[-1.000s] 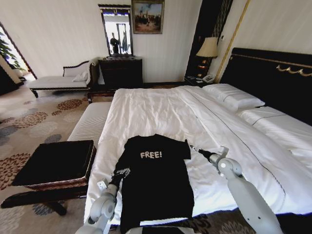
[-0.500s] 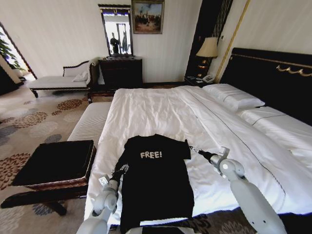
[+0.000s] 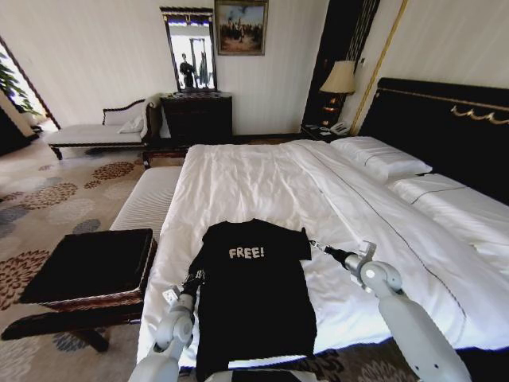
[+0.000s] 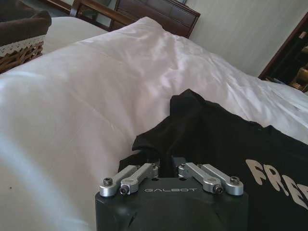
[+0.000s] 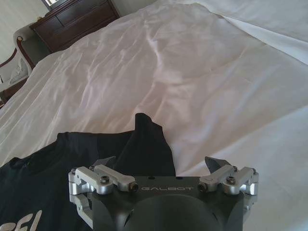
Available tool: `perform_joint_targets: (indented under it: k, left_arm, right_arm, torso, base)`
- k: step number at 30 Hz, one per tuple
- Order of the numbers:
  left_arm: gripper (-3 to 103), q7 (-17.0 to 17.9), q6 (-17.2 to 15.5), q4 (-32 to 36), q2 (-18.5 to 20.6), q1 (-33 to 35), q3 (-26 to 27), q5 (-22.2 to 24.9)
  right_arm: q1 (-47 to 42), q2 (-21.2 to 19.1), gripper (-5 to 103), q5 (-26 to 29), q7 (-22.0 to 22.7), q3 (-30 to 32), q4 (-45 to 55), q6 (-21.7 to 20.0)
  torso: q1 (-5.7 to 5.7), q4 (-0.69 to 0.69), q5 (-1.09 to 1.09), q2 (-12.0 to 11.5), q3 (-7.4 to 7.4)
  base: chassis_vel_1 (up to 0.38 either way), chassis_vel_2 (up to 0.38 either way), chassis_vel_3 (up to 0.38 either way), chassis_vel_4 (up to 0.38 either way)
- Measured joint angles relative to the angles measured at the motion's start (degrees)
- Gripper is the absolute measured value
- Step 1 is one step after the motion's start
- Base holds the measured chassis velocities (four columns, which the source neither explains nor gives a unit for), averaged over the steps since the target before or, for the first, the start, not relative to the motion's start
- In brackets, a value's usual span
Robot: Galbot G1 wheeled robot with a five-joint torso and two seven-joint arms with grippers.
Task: Fold the clothes on the bed and place them into the basket.
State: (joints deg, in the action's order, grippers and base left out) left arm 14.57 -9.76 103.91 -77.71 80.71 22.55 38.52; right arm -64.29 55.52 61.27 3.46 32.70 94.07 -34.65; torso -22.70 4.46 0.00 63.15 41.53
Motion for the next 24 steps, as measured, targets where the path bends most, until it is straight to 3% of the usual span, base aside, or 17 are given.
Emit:
perform_joint_targets:
  k: [2, 3, 11, 17, 24]
  left_arm:
    - [18, 0.0, 0.0, 0.0, 0.0, 0.0, 0.0, 0.0]
    - [10, 0.0, 0.0, 0.0, 0.0, 0.0, 0.0, 0.0]
    - [2, -0.1, 0.4, -0.6, 1.4, -0.8, 0.5, -1.9]
    - [2, 0.0, 0.6, -0.1, 6.2, -2.9, 1.7, -3.3]
    - [2, 0.2, 1.2, -1.2, 8.7, -3.4, 2.8, -4.7]
  right_arm:
    - [0.0, 0.0, 100, 0.0, 0.0, 0.0, 0.0, 0.0]
    - [0.0, 0.0, 100, 0.0, 0.0, 0.0, 0.0, 0.0]
    - [-0.3, 0.1, 100, -0.3, -0.1, 0.1, 0.1, -0.1]
    - [-0.3, 0.3, 100, -0.3, -0.2, 0.2, 0.2, 0.0]
    - [0.3, 0.6, 100, -0.4, -0.2, -0.2, -0.1, 0.1]
  torso:
    - [0.00, 0.00, 0.00, 0.0, 0.00]
    - [0.00, 0.00, 0.00, 0.0, 0.00]
    - [0.00, 0.00, -0.01, 0.0, 0.00]
    - [0.00, 0.00, 0.00, 0.0, 0.00]
    - [0.00, 0.00, -0.01, 0.0, 0.00]
  base:
    - [0.000, 0.000, 0.000, 0.000]
    - [0.000, 0.000, 0.000, 0.000]
    - [0.000, 0.000, 0.000, 0.000]
    - [0.000, 0.000, 0.000, 0.000]
    - [0.000, 0.000, 0.000, 0.000]
